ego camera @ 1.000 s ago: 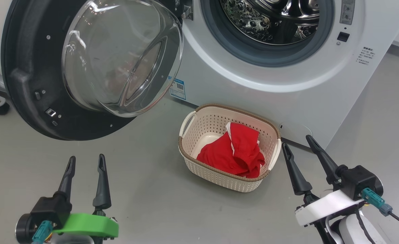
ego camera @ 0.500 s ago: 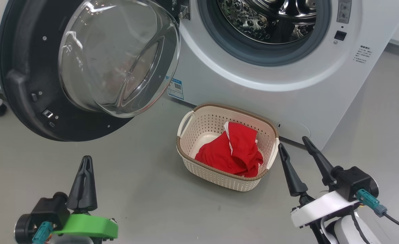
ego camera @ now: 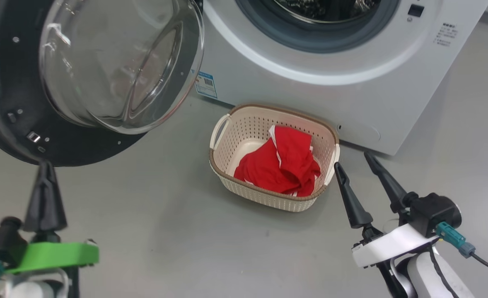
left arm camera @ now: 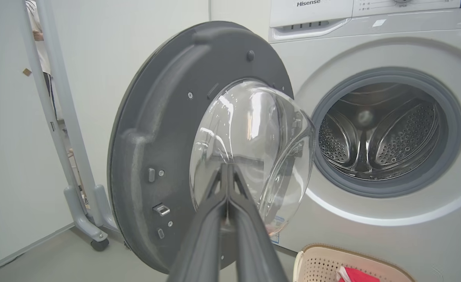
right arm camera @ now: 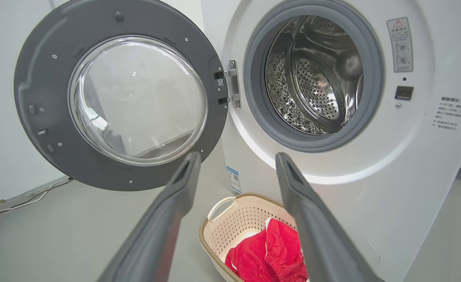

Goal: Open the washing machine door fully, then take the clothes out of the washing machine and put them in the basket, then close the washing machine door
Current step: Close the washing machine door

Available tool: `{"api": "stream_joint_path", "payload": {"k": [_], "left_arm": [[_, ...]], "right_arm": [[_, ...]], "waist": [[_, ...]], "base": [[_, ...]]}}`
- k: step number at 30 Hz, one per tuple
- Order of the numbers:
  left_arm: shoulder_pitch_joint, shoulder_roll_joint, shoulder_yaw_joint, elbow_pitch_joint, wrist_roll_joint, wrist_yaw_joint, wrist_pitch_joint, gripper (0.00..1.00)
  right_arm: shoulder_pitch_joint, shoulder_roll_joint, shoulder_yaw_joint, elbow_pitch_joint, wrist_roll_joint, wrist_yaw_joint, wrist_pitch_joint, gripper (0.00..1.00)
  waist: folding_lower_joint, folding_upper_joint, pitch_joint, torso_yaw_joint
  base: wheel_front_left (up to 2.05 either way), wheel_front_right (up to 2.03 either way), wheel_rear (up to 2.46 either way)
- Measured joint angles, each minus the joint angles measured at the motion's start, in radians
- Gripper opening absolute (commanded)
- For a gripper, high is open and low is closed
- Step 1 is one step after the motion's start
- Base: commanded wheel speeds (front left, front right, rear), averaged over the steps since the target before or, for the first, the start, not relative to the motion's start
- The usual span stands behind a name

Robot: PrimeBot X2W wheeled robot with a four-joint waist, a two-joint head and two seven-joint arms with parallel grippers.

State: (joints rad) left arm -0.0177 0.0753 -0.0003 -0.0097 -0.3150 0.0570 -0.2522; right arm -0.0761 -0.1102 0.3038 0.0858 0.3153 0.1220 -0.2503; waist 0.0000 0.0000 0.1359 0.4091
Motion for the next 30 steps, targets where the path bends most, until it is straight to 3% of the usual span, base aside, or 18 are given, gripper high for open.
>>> {"api": "stream_joint_path", "payload": {"k": [8,18,22,30], "left_arm": [[-0.116,0.085,0.088,-0.061,-0.003,0.000,-0.005,0.00],[-0.293,0.254,0.285,-0.070,-0.085,-0.007,0.047,0.00],[-0.333,0.330,0.322,-0.037,-0.085,-0.010,0.090,0.00],[-0.468,0.331,0.444,0.105,-0.260,0.001,0.181,0.00]], "right_arm": [[-0.043,-0.053,0.016,-0.042,-0.011,0.000,0.026,1.00],[-0.091,-0.111,0.022,-0.072,-0.016,0.000,0.035,1.00],[-0.099,-0.124,0.020,-0.077,-0.016,0.000,0.035,1.00],[-0.111,-0.142,0.013,-0.081,-0.014,0.000,0.035,1.00]], "waist": [[0.0000,0.0000,0.089,-0.022],[0.0000,0.0000,0.205,-0.061],[0.0000,0.0000,0.234,-0.076],[0.0000,0.0000,0.271,-0.093]], "base": [[0.00,0.00,0.00],[0.00,0.00,0.00],[0.00,0.00,0.00],[0.00,0.00,0.00]]}}
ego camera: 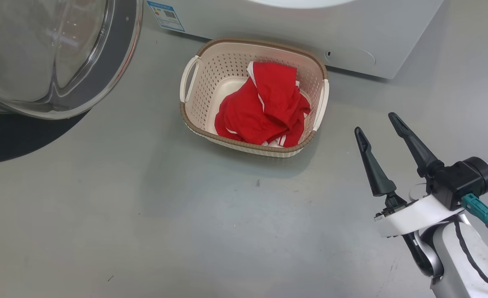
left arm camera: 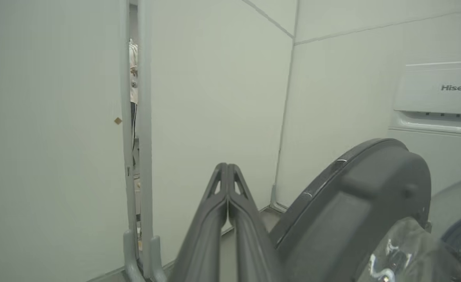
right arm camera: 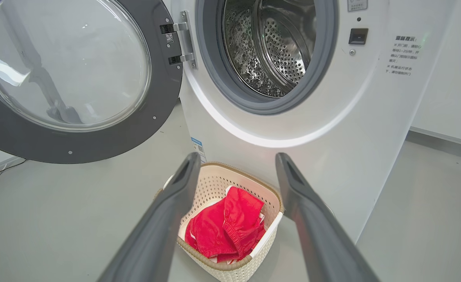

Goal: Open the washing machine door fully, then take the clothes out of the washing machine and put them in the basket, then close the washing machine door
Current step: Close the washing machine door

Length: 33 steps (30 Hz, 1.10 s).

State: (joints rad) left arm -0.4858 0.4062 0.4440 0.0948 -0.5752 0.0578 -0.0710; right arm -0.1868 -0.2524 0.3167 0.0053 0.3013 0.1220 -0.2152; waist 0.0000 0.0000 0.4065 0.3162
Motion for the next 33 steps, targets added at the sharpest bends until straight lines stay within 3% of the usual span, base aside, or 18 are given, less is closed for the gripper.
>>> {"api": "stream_joint_path", "payload": {"k": [4,10,15,20,33], "left_arm": [[-0.053,-0.017,0.070,0.086,-0.110,0.018,0.060,0.00],[-0.171,-0.102,0.198,0.221,-0.335,0.044,0.156,0.00],[-0.249,-0.110,0.341,0.331,-0.461,0.062,0.216,0.00],[-0.297,-0.100,0.413,0.419,-0.513,0.069,0.262,0.00],[-0.348,-0.103,0.439,0.653,-0.511,0.069,0.393,0.00]], "right_arm": [[-0.007,-0.004,0.000,0.000,0.003,0.000,0.000,1.00],[-0.010,-0.009,0.001,0.001,0.005,0.000,0.000,1.00],[-0.010,-0.016,-0.003,0.005,0.006,0.000,0.000,1.00],[-0.010,-0.018,-0.002,0.008,0.006,0.000,0.000,1.00],[-0.015,-0.024,0.013,0.023,0.012,0.000,-0.002,1.00]], "waist": [[0.0000,0.0000,0.008,-0.002],[0.0000,0.0000,0.010,-0.002],[0.0000,0.0000,0.012,-0.003],[0.0000,0.0000,0.013,-0.005],[0.0000,0.0000,-0.006,-0.011]], "base": [[0.00,0.00,0.00],[0.00,0.00,0.00],[0.00,0.00,0.00],[0.00,0.00,0.00],[0.00,0.00,0.00]]}}
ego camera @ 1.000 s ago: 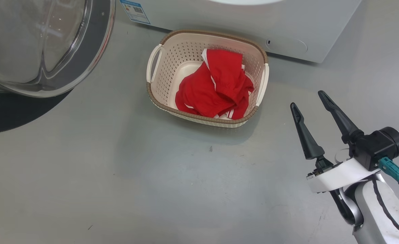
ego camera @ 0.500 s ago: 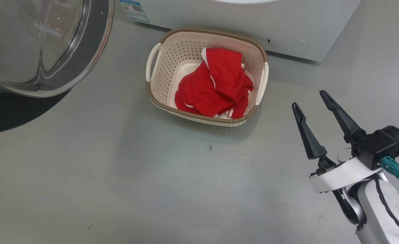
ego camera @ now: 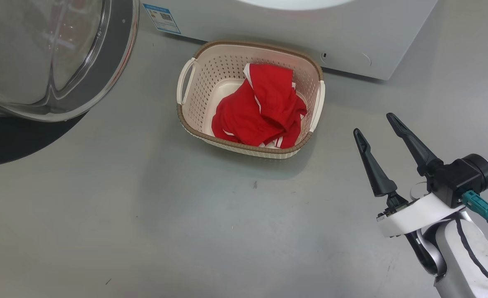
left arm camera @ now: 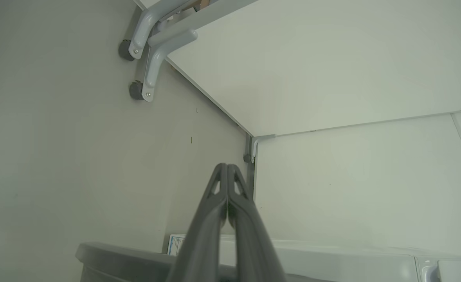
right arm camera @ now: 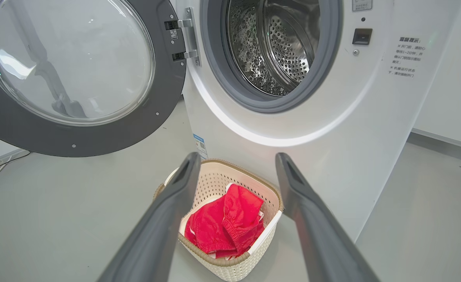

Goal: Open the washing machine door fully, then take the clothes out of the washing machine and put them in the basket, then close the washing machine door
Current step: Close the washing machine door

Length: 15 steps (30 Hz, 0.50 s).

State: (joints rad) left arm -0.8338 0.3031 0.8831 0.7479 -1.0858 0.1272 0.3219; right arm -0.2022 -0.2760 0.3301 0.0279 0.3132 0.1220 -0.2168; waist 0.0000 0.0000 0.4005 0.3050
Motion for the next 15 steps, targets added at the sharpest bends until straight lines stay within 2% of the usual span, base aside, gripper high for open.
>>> {"api": "stream_joint_path", "payload": {"k": [15], "left_arm": [[-0.071,0.016,-0.009,0.095,0.003,0.000,0.127,0.00]], "right_arm": [[-0.001,-0.001,0.003,0.004,-0.003,0.000,0.000,1.00]], "waist": [[0.0000,0.0000,-0.007,-0.002]], "base": [[0.00,0.00,0.00]]}}
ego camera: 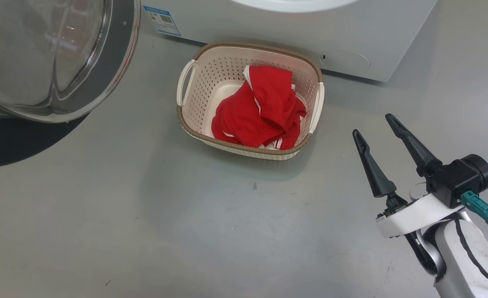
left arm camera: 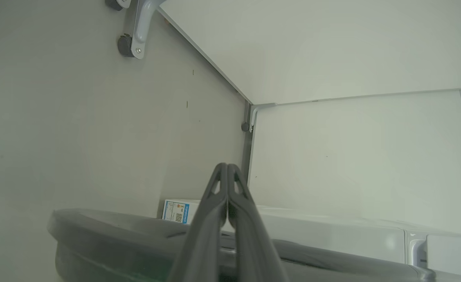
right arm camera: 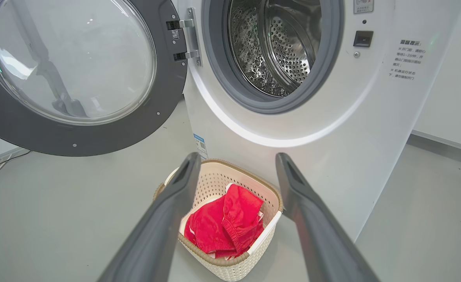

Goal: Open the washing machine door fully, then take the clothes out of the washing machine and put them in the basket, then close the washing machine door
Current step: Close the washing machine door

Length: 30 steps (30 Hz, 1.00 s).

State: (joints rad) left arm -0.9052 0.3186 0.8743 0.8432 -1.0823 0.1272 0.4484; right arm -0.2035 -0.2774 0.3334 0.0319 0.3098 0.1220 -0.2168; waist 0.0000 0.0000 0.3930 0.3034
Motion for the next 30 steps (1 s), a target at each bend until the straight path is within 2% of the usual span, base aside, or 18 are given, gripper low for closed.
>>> {"api": "stream_joint_path", "payload": {"k": [12,21,30], "left_arm": [[-0.008,0.021,-0.011,0.026,0.002,0.000,0.067,0.00],[-0.007,0.022,-0.065,0.018,0.009,-0.002,0.148,0.00],[0.016,0.011,-0.135,0.020,0.047,-0.040,0.225,0.00]], "right_arm": [[0.000,0.001,0.003,0.010,0.000,0.000,-0.009,1.00],[-0.009,0.007,0.003,0.021,0.000,0.000,-0.009,1.00],[-0.012,0.020,0.005,0.039,0.001,0.000,-0.015,1.00]], "waist": [[0.0000,0.0000,-0.010,-0.002],[0.0000,0.0000,-0.025,0.001],[0.0000,0.0000,-0.057,0.005]], "base": [[0.00,0.00,0.00],[0.00,0.00,0.00],[0.00,0.00,0.00]]}}
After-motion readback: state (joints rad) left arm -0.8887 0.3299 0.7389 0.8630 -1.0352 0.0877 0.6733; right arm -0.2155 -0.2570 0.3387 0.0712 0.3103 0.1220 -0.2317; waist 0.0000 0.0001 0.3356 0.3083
